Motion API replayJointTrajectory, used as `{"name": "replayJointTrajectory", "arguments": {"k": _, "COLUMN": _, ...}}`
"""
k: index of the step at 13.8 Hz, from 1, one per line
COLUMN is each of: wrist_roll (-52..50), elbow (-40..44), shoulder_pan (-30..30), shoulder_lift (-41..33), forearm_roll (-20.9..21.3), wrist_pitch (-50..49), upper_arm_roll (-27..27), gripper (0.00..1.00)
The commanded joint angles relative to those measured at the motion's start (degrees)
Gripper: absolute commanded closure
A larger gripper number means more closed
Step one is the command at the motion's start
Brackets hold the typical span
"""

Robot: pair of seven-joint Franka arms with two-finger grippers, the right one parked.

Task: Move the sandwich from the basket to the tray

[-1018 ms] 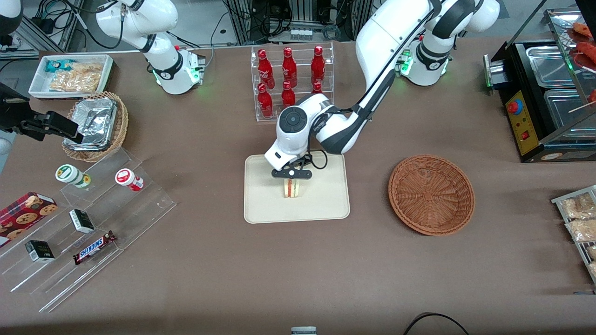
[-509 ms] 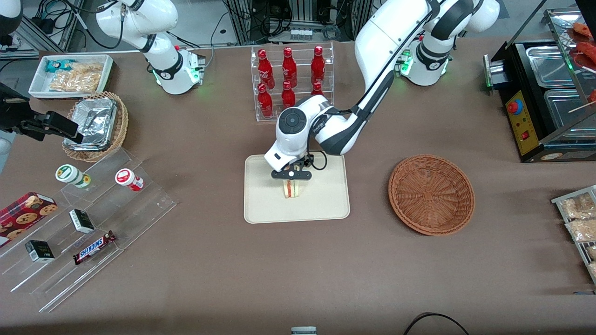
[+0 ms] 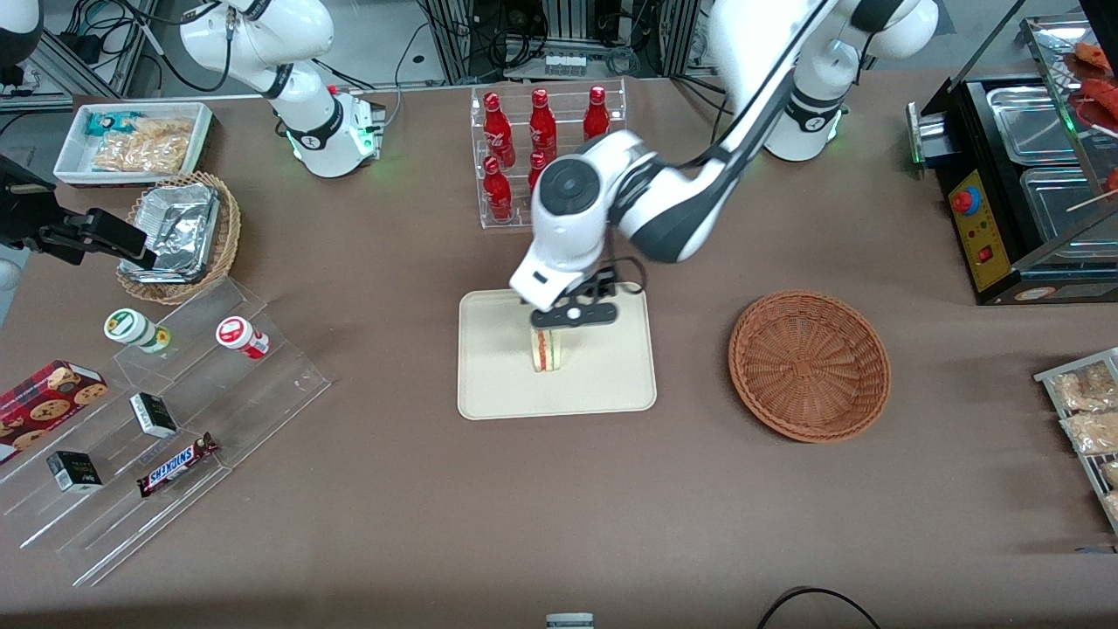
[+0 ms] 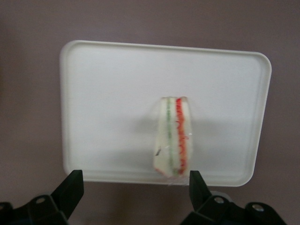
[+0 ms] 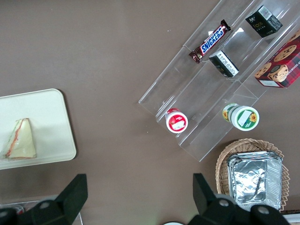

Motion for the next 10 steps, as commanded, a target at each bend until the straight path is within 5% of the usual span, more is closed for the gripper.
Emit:
{"name": "replayJointTrajectory", "arguments": {"k": 1, "wrist_roll": -0.1, "elbow": -2.9, "shoulder_pan": 4.9, "shoulder_lift": -9.0, "forearm_roll": -0.5, "wrist_pitch": -8.0, "upper_arm_roll": -0.1, "gripper": 0.0}}
{"name": "replayJointTrajectory", "arguments": {"k": 10, "wrist_roll": 22.4, "elbow": -3.6, "shoulder_pan": 26.7, "shoulder_lift": -21.4, "forearm_roll": -1.4, "wrist_pitch": -24.8, "upper_arm_roll": -0.2, "gripper": 0.0}}
